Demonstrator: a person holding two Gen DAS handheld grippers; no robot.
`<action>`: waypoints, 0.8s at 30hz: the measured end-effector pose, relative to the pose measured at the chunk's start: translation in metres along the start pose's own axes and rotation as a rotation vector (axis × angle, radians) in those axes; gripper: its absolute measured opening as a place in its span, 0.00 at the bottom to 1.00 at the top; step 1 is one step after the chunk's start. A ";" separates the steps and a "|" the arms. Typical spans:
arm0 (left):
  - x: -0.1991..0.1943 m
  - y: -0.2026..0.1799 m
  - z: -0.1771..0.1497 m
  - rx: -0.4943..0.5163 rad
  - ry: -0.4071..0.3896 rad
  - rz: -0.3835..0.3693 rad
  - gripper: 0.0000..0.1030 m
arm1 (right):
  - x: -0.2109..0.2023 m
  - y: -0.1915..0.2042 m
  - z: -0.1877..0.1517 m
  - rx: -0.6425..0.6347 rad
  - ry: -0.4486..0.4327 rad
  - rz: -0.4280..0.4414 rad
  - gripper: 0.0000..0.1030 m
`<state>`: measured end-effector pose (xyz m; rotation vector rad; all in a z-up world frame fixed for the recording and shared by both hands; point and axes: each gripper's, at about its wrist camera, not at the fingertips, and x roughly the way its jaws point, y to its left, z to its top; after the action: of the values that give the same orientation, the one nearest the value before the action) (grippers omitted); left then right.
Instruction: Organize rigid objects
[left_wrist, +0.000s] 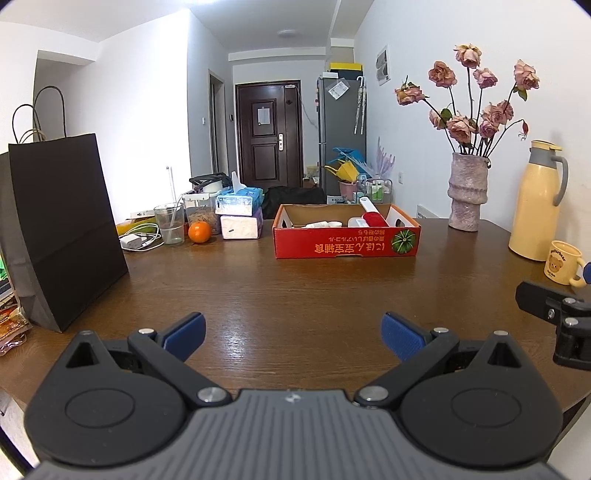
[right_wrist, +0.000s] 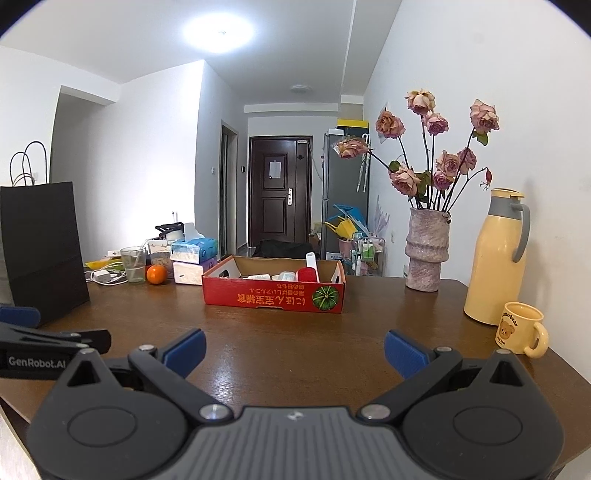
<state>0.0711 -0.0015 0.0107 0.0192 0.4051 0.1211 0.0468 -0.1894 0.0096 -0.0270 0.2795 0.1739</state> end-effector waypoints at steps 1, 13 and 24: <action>0.000 0.000 0.000 -0.003 -0.001 -0.002 1.00 | 0.000 -0.001 -0.001 0.001 0.002 0.000 1.00; -0.002 -0.004 -0.001 -0.006 0.001 -0.001 1.00 | 0.001 -0.006 -0.002 0.006 0.007 0.001 1.00; -0.002 -0.005 0.000 -0.006 0.001 0.000 1.00 | 0.002 -0.008 -0.003 0.006 0.011 0.001 1.00</action>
<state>0.0700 -0.0063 0.0109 0.0132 0.4054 0.1225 0.0489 -0.1973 0.0060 -0.0223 0.2905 0.1741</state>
